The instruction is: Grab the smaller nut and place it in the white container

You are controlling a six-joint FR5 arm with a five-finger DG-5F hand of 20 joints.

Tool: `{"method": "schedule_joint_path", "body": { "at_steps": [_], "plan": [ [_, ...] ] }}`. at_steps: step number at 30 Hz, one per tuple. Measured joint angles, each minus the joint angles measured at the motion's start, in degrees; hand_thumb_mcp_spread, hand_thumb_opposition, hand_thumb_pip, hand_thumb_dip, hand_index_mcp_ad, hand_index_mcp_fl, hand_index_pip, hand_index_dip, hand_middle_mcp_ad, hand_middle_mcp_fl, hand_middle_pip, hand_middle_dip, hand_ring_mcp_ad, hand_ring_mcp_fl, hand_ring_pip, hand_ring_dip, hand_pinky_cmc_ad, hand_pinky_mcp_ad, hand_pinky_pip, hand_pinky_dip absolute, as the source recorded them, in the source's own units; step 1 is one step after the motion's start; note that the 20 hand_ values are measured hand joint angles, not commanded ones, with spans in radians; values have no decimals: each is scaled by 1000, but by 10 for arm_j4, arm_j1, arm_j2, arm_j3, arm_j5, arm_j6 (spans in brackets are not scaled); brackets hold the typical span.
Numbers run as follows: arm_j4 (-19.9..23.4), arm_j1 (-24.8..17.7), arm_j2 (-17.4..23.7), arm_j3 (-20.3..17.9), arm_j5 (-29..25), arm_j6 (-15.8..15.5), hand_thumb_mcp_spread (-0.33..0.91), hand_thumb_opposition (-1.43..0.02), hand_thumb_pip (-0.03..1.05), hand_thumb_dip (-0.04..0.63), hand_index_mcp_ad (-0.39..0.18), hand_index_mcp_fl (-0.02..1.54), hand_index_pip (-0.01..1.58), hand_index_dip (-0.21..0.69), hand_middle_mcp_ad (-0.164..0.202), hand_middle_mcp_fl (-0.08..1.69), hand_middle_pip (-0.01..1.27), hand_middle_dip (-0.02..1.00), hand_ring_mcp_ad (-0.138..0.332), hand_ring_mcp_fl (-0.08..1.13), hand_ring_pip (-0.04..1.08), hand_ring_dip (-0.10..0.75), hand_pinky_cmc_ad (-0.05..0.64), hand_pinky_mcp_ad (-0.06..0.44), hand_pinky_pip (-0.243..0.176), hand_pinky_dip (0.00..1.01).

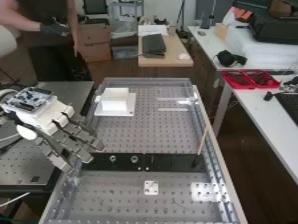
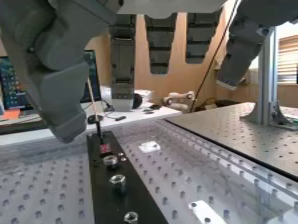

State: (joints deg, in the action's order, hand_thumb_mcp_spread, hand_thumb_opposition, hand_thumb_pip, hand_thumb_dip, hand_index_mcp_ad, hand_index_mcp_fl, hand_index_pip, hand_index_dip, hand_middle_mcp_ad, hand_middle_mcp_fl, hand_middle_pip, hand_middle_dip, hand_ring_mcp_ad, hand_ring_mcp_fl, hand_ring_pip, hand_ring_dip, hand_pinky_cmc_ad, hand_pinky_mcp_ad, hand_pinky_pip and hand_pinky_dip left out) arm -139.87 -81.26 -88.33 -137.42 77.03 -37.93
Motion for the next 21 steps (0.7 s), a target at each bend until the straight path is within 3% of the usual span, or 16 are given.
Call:
{"method": "schedule_joint_path", "body": {
  "at_steps": [11, 13, 21],
  "plan": [
    [35, -28, -20, -17, -49, -2, 358, -806, 651, 190, -101, 17, 1393, 89, 68, 86, 134, 227, 161, 2, 89, 112, 431, 326, -105, 508],
    [36, -33, -24, -17, -55, -4, 367, -803, 696, 202, -101, 17, 1388, 87, 72, 86, 134, 227, 162, 2, 89, 112, 431, 326, -105, 492],
    [35, -45, -36, -16, -66, -5, 387, -836, 700, 239, -122, 21, 1396, 127, 72, 84, 136, 227, 157, 0, 93, 110, 422, 328, -101, 401]
  ]
}}
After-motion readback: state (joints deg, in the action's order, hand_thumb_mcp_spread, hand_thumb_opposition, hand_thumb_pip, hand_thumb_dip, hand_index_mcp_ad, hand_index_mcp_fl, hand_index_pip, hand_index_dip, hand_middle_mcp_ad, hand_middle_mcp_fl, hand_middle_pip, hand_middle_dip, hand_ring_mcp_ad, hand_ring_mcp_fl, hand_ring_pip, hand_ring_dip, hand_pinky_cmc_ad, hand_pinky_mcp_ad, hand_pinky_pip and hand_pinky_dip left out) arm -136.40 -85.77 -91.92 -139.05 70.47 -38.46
